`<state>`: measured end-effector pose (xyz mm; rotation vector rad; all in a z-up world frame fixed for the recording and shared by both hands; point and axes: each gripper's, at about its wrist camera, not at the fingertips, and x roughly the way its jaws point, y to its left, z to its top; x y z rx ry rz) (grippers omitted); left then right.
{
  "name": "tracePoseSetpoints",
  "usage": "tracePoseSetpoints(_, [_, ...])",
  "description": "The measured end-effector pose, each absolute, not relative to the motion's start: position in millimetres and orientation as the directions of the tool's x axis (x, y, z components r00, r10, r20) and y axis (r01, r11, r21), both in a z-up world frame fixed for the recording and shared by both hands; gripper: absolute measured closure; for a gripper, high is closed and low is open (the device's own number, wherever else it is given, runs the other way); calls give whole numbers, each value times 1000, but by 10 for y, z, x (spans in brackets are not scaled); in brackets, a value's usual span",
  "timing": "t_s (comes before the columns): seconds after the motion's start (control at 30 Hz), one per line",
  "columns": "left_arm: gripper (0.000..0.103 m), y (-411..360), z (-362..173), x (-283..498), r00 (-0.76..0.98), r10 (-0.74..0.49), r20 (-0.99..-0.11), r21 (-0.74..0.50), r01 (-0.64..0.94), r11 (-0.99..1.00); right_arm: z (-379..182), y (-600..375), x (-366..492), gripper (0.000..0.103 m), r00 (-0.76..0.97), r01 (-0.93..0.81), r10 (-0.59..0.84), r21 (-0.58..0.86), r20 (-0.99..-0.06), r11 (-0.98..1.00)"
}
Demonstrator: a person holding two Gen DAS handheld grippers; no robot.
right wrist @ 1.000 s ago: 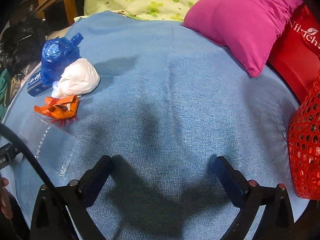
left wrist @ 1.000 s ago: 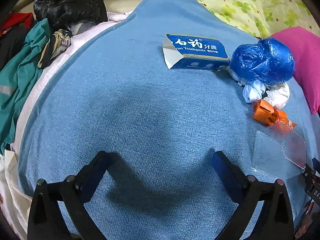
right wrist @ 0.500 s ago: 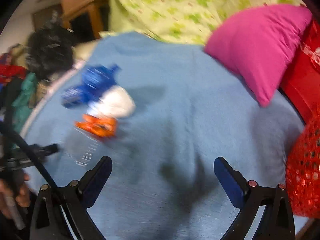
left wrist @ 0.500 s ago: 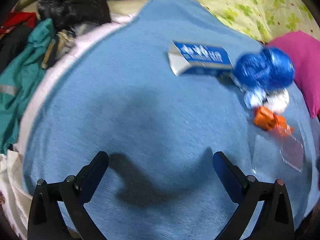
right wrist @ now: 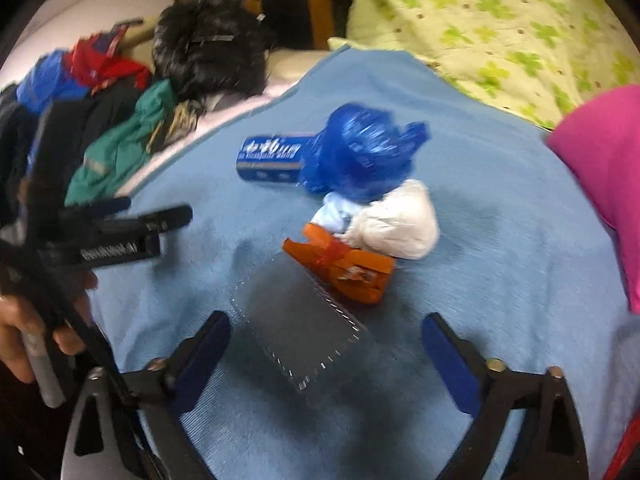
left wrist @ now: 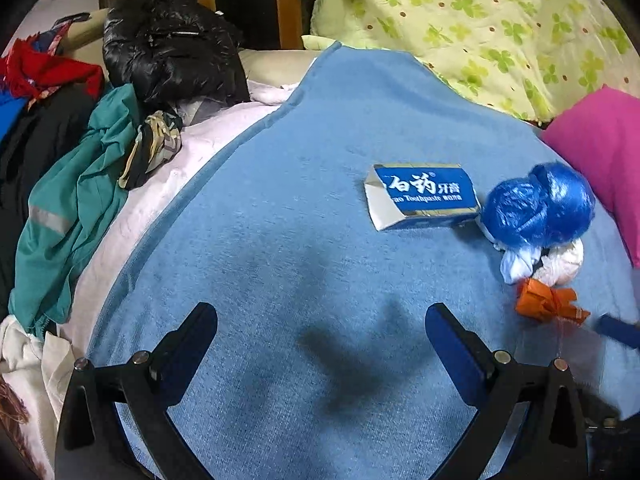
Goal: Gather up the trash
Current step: 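Grasp the clear plastic container with the right tool, then grasp the orange bag with the left tool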
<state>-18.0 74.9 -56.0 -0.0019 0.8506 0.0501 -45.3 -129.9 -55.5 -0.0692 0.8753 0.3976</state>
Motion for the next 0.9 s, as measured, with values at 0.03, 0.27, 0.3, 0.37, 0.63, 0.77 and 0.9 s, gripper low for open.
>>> tracePoseSetpoints(0.03, [0, 752, -580, -151, 657, 42, -753, 14, -48, 999, -618, -1264, -430, 20, 564, -373, 307, 95, -766, 923])
tracePoseSetpoints(0.27, [0, 718, -575, -144, 662, 10, -749, -9, -25, 1000, -627, -1332, -475, 34, 565, -354, 326, 134, -758, 925])
tracePoseSetpoints(0.3, [0, 710, -565, -150, 667, 5, -745, -11, -19, 1000, -602, -1365, -493, 34, 573, -342, 327, 144, -752, 929])
tracePoseSetpoints(0.37, [0, 685, -545, -174, 677, -7, -736, -13, -5, 1000, -508, -1502, -578, 35, 595, -310, 335, 176, -730, 934])
tracePoseSetpoints(0.63, [0, 344, -460, -276, 696, -167, -698, -70, 165, 984, -214, -2294, -768, 35, 702, -111, 258, 256, -664, 960])
tracePoseSetpoints(0.77, [0, 36, -426, -294, 687, -246, -684, -78, 266, 961, -260, -2540, -801, 35, 697, -36, 207, 255, -687, 966])
tracePoseSetpoints(0.9, [3, -212, -430, -239, 665, -306, -682, -91, 338, 937, -238, -2663, -871, 35, 703, -16, 196, 260, -684, 965])
